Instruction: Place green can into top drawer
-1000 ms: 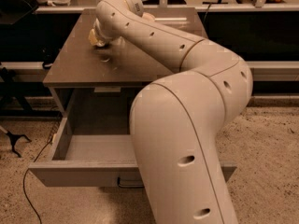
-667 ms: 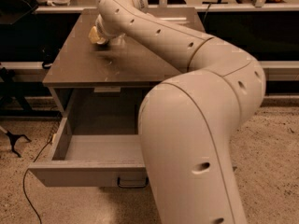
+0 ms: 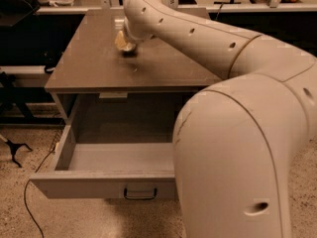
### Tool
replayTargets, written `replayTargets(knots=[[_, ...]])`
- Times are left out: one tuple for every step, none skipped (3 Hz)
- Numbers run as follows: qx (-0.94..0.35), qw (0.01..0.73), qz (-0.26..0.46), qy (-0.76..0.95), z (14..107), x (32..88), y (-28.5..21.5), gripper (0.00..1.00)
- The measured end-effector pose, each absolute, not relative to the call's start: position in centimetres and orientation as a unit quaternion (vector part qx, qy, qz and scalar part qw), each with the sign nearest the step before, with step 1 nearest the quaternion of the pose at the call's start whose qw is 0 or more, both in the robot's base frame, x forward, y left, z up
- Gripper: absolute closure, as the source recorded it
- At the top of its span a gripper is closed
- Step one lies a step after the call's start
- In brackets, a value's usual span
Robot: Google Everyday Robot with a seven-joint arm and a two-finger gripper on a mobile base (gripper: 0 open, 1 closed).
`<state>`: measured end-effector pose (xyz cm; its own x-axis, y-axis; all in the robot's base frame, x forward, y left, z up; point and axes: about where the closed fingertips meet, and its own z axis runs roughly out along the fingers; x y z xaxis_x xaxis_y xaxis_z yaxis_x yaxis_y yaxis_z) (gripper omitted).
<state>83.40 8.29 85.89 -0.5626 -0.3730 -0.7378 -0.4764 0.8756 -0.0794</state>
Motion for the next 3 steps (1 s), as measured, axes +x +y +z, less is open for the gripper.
replayTargets(knots=[[-0.227, 0.362, 0.058, 0.902, 83.2, 81.8, 5.0, 1.00], [-0.224, 0.343, 0.058, 0.910, 81.9, 81.1, 3.4, 0.83], [-0.227, 0.343, 0.056, 0.910, 82.1, 81.0, 2.7, 0.60]])
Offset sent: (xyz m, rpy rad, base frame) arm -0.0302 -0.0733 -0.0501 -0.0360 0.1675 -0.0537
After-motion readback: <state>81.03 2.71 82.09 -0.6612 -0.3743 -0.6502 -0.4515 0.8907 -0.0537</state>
